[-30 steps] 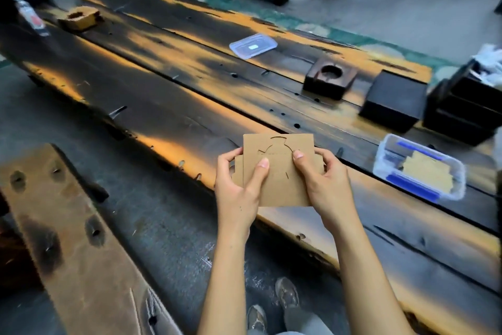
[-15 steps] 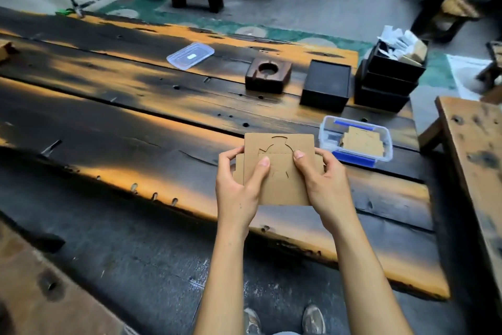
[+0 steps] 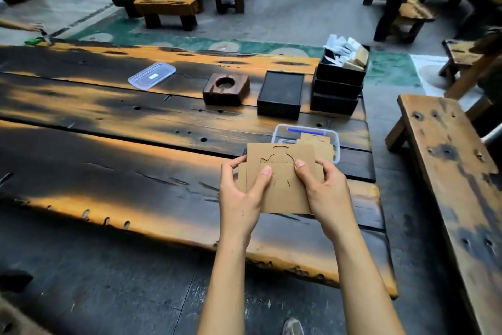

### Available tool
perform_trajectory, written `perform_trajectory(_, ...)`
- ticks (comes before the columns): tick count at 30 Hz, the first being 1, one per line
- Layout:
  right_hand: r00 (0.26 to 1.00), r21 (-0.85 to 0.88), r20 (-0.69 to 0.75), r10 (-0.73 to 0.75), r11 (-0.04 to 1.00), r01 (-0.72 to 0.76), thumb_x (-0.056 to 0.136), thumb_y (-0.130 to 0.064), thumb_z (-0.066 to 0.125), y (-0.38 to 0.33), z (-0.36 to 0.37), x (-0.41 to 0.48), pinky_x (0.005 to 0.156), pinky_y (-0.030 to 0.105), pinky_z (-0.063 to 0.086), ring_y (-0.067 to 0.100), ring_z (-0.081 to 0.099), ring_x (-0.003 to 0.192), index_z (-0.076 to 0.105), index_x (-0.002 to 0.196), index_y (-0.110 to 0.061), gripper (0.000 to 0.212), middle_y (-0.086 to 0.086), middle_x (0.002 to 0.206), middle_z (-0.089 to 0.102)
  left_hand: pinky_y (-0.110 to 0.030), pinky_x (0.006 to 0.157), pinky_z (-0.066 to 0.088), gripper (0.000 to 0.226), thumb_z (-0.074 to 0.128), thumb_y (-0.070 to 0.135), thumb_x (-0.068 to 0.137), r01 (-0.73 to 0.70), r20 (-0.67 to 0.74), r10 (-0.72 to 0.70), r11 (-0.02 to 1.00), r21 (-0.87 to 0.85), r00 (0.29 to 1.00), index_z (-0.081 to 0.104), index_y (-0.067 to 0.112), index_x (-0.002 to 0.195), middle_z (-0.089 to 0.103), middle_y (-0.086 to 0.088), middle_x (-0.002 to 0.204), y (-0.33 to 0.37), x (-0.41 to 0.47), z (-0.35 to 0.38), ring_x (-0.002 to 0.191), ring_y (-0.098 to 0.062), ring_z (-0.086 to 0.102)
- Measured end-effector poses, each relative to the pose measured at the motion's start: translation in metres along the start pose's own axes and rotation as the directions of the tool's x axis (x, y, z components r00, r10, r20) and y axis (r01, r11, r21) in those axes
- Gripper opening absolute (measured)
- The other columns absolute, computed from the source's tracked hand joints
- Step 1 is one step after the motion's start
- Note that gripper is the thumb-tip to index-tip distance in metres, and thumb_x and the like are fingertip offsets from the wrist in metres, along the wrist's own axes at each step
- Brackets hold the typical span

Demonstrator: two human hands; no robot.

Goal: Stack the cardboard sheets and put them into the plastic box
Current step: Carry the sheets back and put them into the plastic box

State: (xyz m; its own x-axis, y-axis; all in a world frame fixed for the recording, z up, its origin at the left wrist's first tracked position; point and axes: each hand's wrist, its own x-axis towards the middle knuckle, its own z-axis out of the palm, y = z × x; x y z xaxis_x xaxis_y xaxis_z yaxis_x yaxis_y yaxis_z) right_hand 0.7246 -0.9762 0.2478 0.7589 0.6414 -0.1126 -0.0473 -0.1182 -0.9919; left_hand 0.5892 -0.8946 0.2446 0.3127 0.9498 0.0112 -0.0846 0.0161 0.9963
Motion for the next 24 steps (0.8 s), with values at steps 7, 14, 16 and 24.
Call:
perform_trajectory(7, 1.0, -0.012, 0.0, 0.031, 0.999, -0.031, 0.078, -0.063, 0.07, 0.019, -0.044, 0.02, 0.088, 0.052, 0.061, 0.014, 0.075, 0.098, 0.07, 0.114, -0.029, 0.05, -0.008, 0.107, 0.078, -0.018, 0.071, 0.058, 0.039, 0.087, 0.044, 0.077, 0.027, -0.023, -0.027, 0.999, -0.019, 0.999, 0.062, 0.042, 0.108, 0.074, 0.019, 0.108, -0.014, -0.012, 0.047, 0.098, -0.005, 0.074)
perform_trajectory(14, 0.997, -0.042, -0.041, 0.064, 0.997, -0.065, 0.077, -0.068, 0.071, 0.036, -0.058, 0.048, 0.088, 0.05, 0.061, 0.008, 0.074, 0.094, 0.069, 0.109, -0.038, 0.043, -0.016, 0.103, 0.077, -0.021, 0.072, 0.058, 0.039, 0.088, 0.046, 0.072, 0.102, -0.008, -0.102, 0.995, -0.022, 0.995, 0.064, 0.045, 0.104, 0.074, 0.019, 0.107, -0.024, 0.004, 0.072, 0.1, -0.009, 0.074)
perform_trajectory(16, 0.996, -0.047, -0.054, 0.077, 0.996, -0.079, 0.076, -0.068, 0.071, 0.038, -0.058, 0.06, 0.09, 0.05, 0.06, 0.01, 0.074, 0.097, 0.07, 0.111, -0.036, 0.047, -0.014, 0.105, 0.078, -0.02, 0.07, 0.059, 0.04, 0.088, 0.043, 0.073, 0.131, 0.014, -0.131, 0.991, -0.033, 0.991, 0.064, 0.044, 0.104, 0.075, 0.017, 0.105, -0.028, 0.016, 0.077, 0.098, -0.008, 0.075)
perform_trajectory(24, 0.981, -0.112, -0.141, 0.133, 0.982, -0.149, 0.072, -0.07, 0.067, 0.043, -0.036, 0.12, 0.103, 0.048, 0.053, 0.021, 0.066, 0.118, 0.064, 0.13, -0.024, 0.074, 0.0, 0.127, 0.07, -0.017, 0.069, 0.057, 0.039, 0.089, 0.032, 0.08, 0.241, 0.089, -0.238, 0.97, -0.02, 0.967, 0.062, 0.038, 0.109, 0.076, 0.009, 0.104, -0.046, 0.088, 0.092, 0.095, -0.005, 0.074)
